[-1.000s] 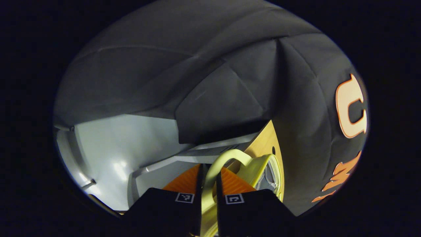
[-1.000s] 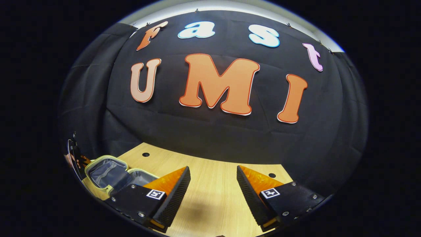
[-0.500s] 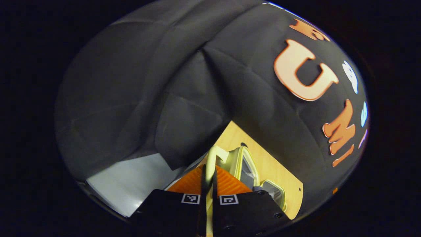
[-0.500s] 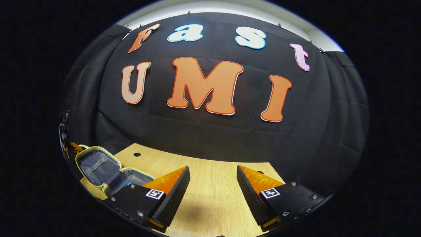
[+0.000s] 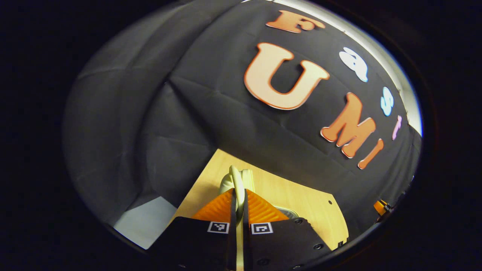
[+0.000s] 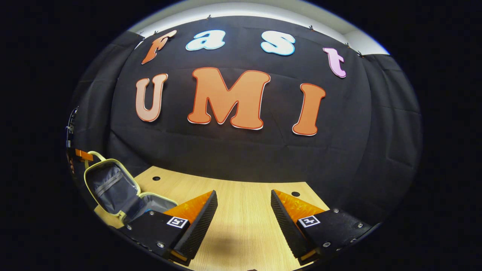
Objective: First open the suitcase, pack the skin care products into it, and then close the suitcase.
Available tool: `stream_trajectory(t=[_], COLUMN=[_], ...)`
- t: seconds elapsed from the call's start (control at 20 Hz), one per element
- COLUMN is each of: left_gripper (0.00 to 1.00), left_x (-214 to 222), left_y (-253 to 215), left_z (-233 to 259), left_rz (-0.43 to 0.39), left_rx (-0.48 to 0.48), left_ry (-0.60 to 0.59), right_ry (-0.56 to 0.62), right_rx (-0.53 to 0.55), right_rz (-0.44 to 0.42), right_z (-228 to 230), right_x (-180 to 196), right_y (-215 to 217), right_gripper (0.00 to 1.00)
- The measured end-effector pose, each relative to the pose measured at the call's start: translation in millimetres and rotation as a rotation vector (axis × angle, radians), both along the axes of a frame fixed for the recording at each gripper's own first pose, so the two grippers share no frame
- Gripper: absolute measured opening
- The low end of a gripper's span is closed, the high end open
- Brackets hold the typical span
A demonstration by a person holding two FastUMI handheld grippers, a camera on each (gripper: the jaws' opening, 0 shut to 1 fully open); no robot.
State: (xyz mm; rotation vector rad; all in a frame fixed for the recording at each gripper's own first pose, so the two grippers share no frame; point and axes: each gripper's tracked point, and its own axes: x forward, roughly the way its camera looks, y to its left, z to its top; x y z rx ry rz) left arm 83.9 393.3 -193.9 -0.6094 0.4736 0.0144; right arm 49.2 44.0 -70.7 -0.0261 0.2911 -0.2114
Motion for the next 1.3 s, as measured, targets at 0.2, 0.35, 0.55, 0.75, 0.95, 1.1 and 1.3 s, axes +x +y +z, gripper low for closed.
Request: stream_trajectory(t=[0.2, 0.35, 0.55, 0.75, 0.95, 1.1, 1.3], left_gripper=[0.07, 0.07, 0.07, 0.07, 0.07, 0.07, 0.07], left_x=[8.0, 11.6, 6.4, 10.0, 14.9, 21.3, 20.9], left_y=[-44.2, -77.4, -117.0, -178.2, -243.9, -283.9, -332.9], left_z=[33.8, 51.8, 71.2, 79.3, 75.8, 66.5, 40.1], left_rz=[-0.084, -0.115, -0.119, -0.14, -0.187, -0.2, -0.216], left_rx=[0.05, 0.063, 0.084, 0.074, 0.121, 0.12, 0.102], left_ry=[-0.048, -0.072, -0.104, -0.105, -0.087, -0.084, -0.049], right_ry=[-0.02, -0.033, -0.061, -0.066, -0.064, -0.063, -0.061], right_rx=[0.024, 0.045, 0.105, 0.132, 0.102, 0.126, 0.153], right_rz=[0.01, 0.037, 0.078, 0.126, 0.166, 0.184, 0.215], right_z=[1.1, 0.9, 2.3, -8.5, -12.1, -19.7, -26.2], right_x=[2.0, 6.8, 11.5, 15.5, 19.0, 21.3, 26.2], right_y=[-5.4, -13.1, -24.6, -38.4, -63.9, -81.9, -101.1], right_gripper=[0.91, 0.91, 0.91, 0.91, 0.91, 0.91, 0.91])
